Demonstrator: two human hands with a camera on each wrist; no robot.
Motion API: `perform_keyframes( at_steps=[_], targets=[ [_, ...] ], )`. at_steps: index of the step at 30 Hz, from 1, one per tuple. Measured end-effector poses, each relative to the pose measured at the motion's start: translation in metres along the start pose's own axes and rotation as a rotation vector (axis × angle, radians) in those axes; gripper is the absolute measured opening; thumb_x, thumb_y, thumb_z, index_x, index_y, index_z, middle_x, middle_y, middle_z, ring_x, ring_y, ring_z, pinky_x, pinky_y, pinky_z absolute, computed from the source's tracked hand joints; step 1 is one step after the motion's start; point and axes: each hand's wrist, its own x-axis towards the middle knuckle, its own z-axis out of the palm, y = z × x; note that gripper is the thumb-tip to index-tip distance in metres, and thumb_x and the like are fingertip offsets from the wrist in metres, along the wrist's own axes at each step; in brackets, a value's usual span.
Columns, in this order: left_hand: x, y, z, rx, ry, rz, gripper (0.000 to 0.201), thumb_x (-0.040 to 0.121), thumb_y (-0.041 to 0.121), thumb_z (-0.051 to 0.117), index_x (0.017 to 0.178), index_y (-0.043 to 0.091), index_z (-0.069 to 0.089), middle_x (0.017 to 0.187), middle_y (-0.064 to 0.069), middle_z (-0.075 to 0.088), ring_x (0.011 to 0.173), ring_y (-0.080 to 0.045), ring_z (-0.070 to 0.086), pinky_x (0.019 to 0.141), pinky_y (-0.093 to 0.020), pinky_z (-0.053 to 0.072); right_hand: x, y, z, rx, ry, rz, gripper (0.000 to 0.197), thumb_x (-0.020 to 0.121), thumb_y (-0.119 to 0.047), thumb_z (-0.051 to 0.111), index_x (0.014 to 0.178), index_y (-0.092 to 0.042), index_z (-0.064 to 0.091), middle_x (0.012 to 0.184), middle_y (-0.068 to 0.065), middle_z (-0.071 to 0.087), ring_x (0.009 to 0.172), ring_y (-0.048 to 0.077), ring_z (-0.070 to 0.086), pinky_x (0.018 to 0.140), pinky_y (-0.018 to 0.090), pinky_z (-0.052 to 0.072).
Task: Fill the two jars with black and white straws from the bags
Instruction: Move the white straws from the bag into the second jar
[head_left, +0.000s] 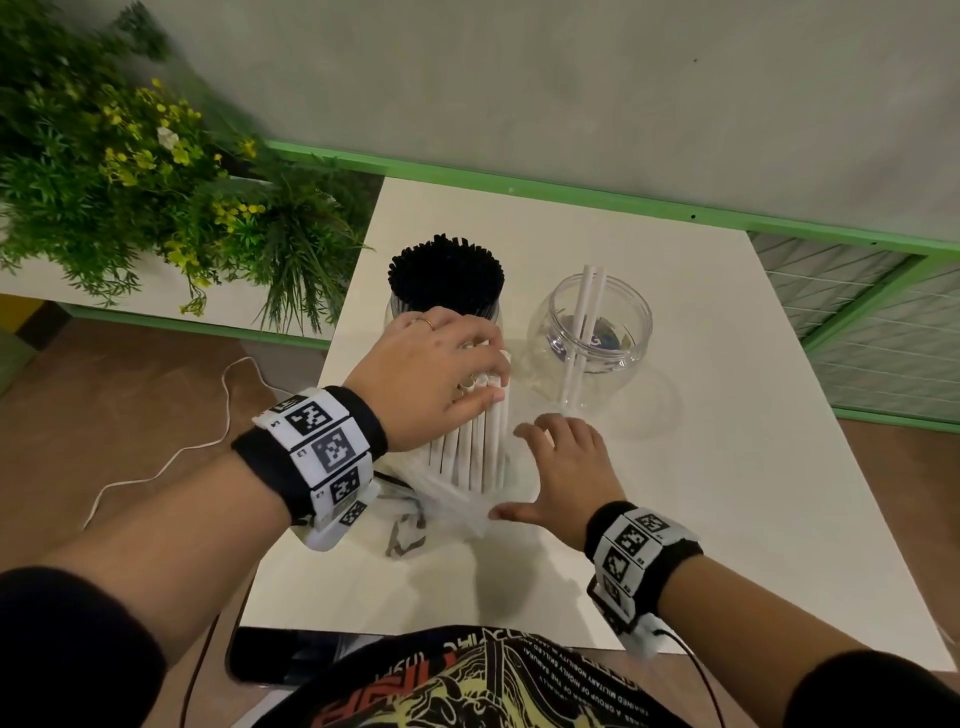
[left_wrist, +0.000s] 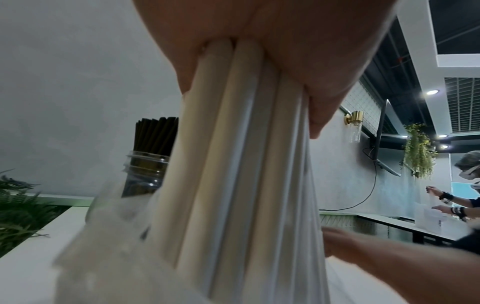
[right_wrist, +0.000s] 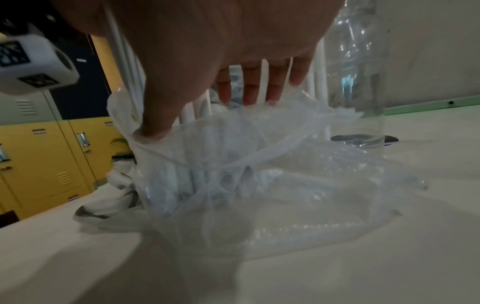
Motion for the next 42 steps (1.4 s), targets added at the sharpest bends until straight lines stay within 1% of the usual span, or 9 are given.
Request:
perform_keyframes(
  at_steps=[6,13,18,24,26,30,35,39,42],
  targets=[
    [-0.003,0.003,0.001,-0.003,-0.004,-0.023,0.032,0.090,0.054,0.039,0.101,0.035,0.063,0.121,0.013,0.056,0.106,-0.019,0.053,0.088,-0.046,0.044,0.000,0.002,0.031,-0.009,-0.224,0.098,0.107,0.052,-0.094,0.044,0.141,-0.038,0.023,0.153,0.005,0.019,0.140,0.034,0.017,0.116,0.052,0.010],
    [-0.004,0.005,0.000,0.003,-0.031,-0.027,0.036,0.090,0.056,0.035,0.102,0.036,0.062,0.122,0.013,0.056,0.107,-0.020,0.053,0.088,-0.043,0.042,0.008,0.013,0.040,0.183,-0.393,0.144,0.115,0.056,-0.079,0.066,0.146,-0.035,0.009,0.155,0.005,0.015,0.143,0.026,0.015,0.118,0.045,0.012],
    [-0.006,0.002,-0.001,0.004,-0.027,-0.036,0.036,0.091,0.056,0.034,0.103,0.036,0.062,0.123,0.013,0.054,0.108,-0.021,0.052,0.088,-0.040,0.039,-0.011,0.035,0.036,0.157,-0.181,0.017,0.082,0.074,-0.071,0.057,0.142,-0.034,0.031,0.149,-0.004,0.030,0.140,0.018,0.027,0.117,0.048,0.003],
    [-0.003,0.003,0.001,0.004,-0.013,-0.028,0.033,0.090,0.054,0.038,0.102,0.036,0.062,0.122,0.013,0.055,0.107,-0.021,0.052,0.087,-0.038,0.038,-0.014,0.026,0.019,0.048,0.304,-0.142,0.033,0.084,-0.048,0.057,0.110,-0.029,0.064,0.123,-0.009,0.060,0.114,0.021,0.045,0.097,0.045,0.027],
    [-0.003,0.003,0.001,0.008,-0.009,-0.026,0.032,0.089,0.054,0.038,0.102,0.036,0.062,0.121,0.013,0.055,0.107,-0.020,0.052,0.087,-0.038,0.037,-0.004,0.017,0.009,0.005,0.182,-0.116,0.040,0.080,-0.045,0.068,0.116,-0.030,0.062,0.130,-0.004,0.054,0.111,0.026,0.048,0.091,0.046,0.035],
    [-0.002,0.004,0.002,-0.008,0.010,-0.030,0.032,0.089,0.053,0.039,0.101,0.035,0.063,0.120,0.013,0.056,0.106,-0.021,0.053,0.086,-0.039,0.038,0.010,0.006,0.001,-0.095,-0.344,-0.014,0.065,0.076,-0.059,0.067,0.133,-0.037,0.043,0.143,0.002,0.022,0.123,0.030,0.031,0.096,0.047,0.037],
    [-0.001,0.008,0.004,-0.024,0.011,-0.033,0.030,0.089,0.055,0.040,0.097,0.038,0.063,0.119,0.015,0.056,0.107,-0.019,0.052,0.089,-0.040,0.038,0.028,0.003,0.008,-0.198,-0.567,0.006,0.070,0.081,-0.045,0.070,0.137,-0.031,0.031,0.135,0.005,0.023,0.119,0.031,0.034,0.089,0.046,0.043],
    [-0.001,0.007,0.006,-0.040,0.019,-0.025,0.029,0.089,0.054,0.041,0.096,0.038,0.064,0.118,0.015,0.056,0.105,-0.020,0.052,0.088,-0.040,0.038,0.036,0.014,0.014,-0.085,-0.605,0.033,0.034,0.090,-0.033,0.062,0.117,-0.014,0.052,0.121,0.008,0.037,0.113,0.032,0.044,0.089,0.042,0.045],
    [-0.001,0.005,0.006,-0.040,0.026,-0.027,0.029,0.089,0.054,0.042,0.097,0.037,0.064,0.119,0.014,0.056,0.105,-0.020,0.053,0.089,-0.041,0.040,0.026,0.032,0.017,0.218,-0.387,0.130,0.020,0.089,-0.027,0.065,0.084,-0.011,0.053,0.095,0.006,0.040,0.088,0.028,0.052,0.072,0.028,0.037]
  ],
)
